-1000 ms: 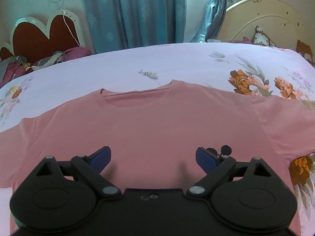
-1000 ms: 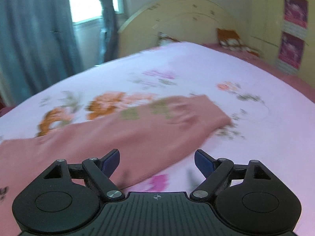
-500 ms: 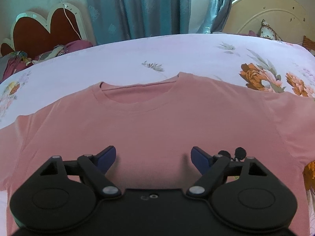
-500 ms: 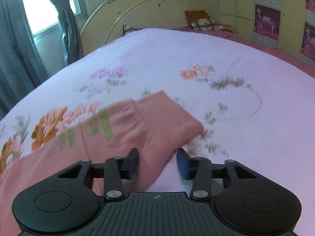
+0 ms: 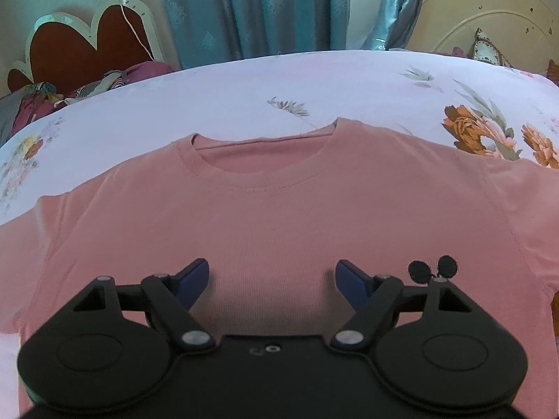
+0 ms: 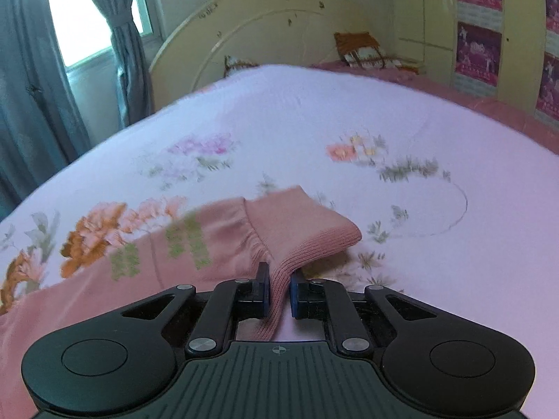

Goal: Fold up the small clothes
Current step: 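Fold the held sleeve across the sweatshirt body with the right gripper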

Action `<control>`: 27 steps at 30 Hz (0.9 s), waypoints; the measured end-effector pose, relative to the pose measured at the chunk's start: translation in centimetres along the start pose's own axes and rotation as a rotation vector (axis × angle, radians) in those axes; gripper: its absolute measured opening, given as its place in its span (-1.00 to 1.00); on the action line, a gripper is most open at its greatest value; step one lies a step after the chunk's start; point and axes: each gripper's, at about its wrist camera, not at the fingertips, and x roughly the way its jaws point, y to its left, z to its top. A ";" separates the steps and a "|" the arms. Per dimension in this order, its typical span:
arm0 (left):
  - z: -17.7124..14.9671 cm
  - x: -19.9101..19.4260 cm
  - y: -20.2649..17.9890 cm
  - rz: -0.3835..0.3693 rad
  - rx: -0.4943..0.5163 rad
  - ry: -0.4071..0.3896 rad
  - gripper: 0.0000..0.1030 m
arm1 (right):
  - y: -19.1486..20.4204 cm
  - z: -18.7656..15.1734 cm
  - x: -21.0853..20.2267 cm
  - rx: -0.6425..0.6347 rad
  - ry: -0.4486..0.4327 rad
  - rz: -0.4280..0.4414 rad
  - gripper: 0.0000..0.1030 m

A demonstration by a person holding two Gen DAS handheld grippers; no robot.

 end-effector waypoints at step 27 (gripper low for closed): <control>-2.5 -1.0 15.1 0.019 -0.128 -0.040 0.52 | 39.4 -16.0 -15.5 -0.500 0.050 0.625 -0.79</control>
